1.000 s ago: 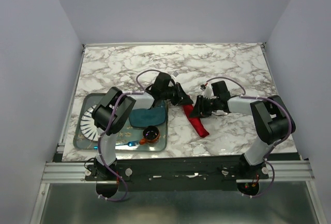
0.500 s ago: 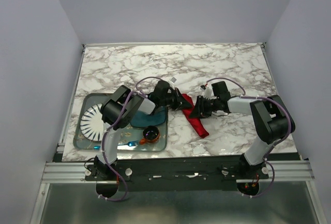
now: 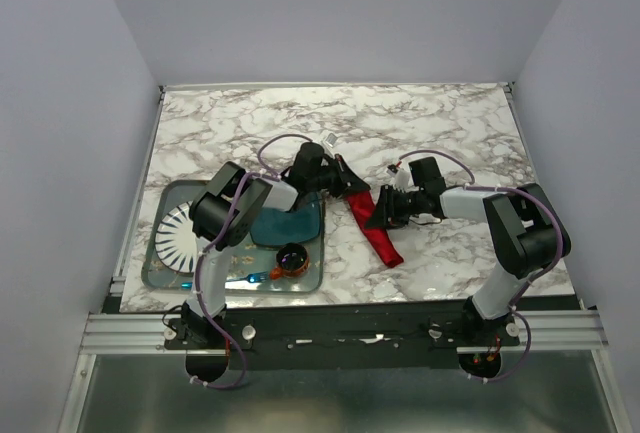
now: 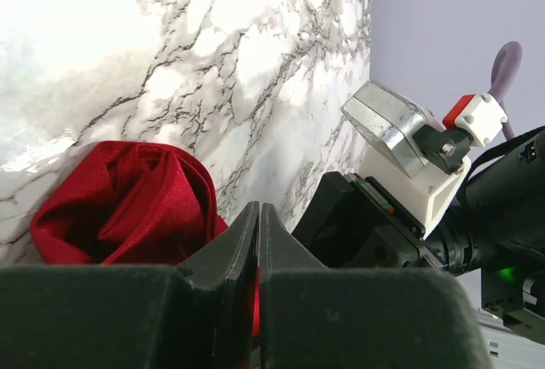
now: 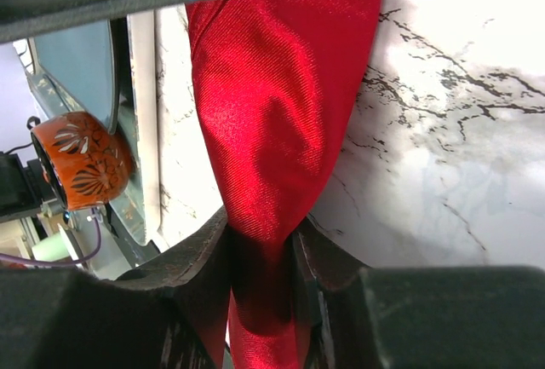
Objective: Fold the napkin, place the utensils inside, and roll it up
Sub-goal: Roll the napkin with the utensil
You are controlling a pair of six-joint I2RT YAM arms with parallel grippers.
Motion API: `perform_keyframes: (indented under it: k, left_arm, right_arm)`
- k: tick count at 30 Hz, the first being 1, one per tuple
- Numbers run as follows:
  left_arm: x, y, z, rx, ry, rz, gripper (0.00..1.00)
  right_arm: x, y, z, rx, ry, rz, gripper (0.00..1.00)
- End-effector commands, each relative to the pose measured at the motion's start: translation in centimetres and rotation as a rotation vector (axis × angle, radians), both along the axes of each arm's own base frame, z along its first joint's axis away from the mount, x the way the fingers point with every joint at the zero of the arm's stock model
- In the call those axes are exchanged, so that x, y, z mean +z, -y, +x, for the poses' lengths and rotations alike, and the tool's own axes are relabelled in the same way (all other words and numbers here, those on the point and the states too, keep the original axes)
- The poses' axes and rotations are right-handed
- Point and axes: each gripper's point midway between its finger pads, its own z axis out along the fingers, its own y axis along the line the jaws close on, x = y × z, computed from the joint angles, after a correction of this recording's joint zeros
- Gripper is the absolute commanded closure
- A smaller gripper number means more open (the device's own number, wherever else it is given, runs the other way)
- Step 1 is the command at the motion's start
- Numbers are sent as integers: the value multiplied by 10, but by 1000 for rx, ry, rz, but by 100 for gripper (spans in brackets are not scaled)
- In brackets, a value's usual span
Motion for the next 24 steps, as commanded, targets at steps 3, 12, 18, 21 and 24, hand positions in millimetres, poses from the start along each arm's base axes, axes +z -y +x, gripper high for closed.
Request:
perform_keyframes:
  k: [3,12,18,21,24]
  left_arm:
    - [-16,-6,4,24,-10,19,88]
    - [30,0,29,-10,82,58,86]
    - [53,0,37,-29,87,31,85]
    - [58,2,31,-54,69,15,85]
    - [52,6,19,-86,39,11,85]
  right_arm:
    - [-24,14,-19,-6,-71,-79,59]
    - [-21,20,-18,-7,-52,-125,52]
    - [-11,28,-16,-23,-26,-171,43]
    - [-3,34,-13,-43,-10,-214,35]
    - [5,41,-9,-64,13,-254,31]
